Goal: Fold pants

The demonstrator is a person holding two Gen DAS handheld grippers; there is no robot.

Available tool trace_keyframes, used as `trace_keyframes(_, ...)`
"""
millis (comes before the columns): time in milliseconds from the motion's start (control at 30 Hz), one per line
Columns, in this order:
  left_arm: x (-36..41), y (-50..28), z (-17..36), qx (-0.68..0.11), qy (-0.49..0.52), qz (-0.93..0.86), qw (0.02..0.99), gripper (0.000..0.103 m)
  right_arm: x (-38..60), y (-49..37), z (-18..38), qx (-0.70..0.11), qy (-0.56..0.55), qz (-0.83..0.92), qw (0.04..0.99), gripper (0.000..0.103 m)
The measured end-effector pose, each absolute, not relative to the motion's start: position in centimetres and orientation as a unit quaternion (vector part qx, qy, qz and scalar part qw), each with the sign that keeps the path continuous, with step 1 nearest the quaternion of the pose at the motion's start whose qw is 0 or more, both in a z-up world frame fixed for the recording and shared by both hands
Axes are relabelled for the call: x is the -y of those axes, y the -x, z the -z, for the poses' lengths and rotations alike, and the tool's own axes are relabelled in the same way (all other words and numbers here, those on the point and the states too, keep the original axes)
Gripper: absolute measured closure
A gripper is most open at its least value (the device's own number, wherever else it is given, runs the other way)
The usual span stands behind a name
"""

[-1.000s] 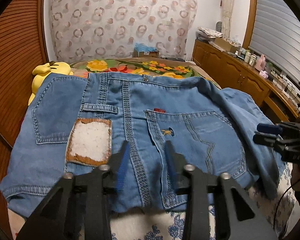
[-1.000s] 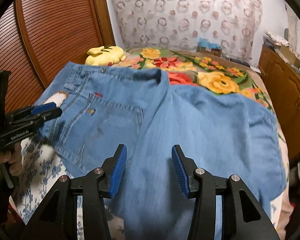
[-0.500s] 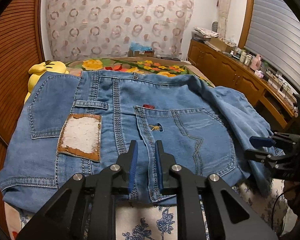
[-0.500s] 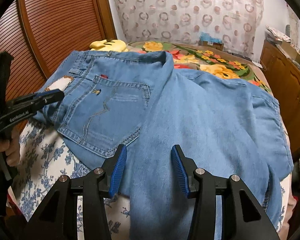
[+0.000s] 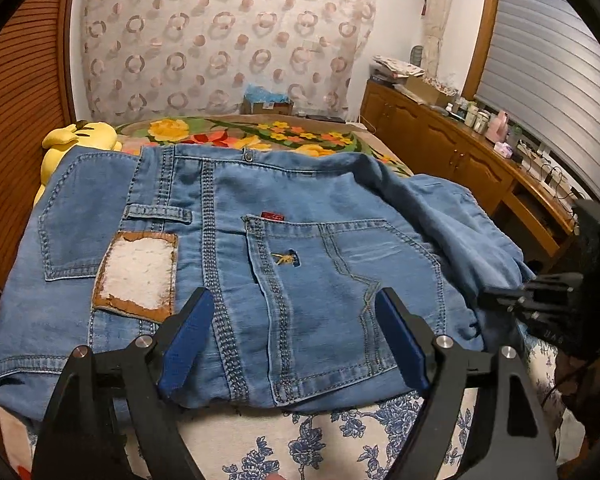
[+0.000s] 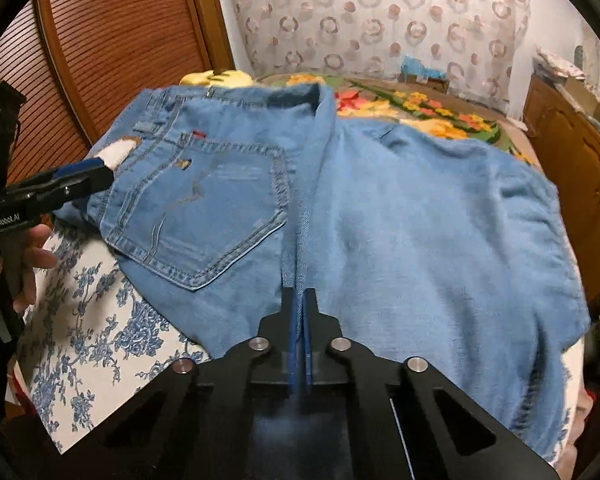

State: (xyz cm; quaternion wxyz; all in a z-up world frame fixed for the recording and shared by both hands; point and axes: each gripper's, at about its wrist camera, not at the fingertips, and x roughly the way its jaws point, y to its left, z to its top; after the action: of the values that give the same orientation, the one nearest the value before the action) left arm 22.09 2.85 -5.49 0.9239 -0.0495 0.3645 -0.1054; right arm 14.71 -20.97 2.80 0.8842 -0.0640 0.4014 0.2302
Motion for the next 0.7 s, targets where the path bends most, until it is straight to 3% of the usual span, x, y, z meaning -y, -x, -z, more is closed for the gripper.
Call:
trace_keyframes(467, -1.5, -23.1, 5.8, -0.380, 0.039, 0.110, 0.918, 0.020, 25.1, -16.4, -9.8, -0.314, 0.103, -0.174, 0.928, 0.102)
trace_keyframes(700, -1.2, -23.4, 6.1, -0.384, 0.040, 0.108, 0.916, 0.020, 24.8, -20.2, -8.8, -0.319, 0.107, -0.152, 0.929, 0.102)
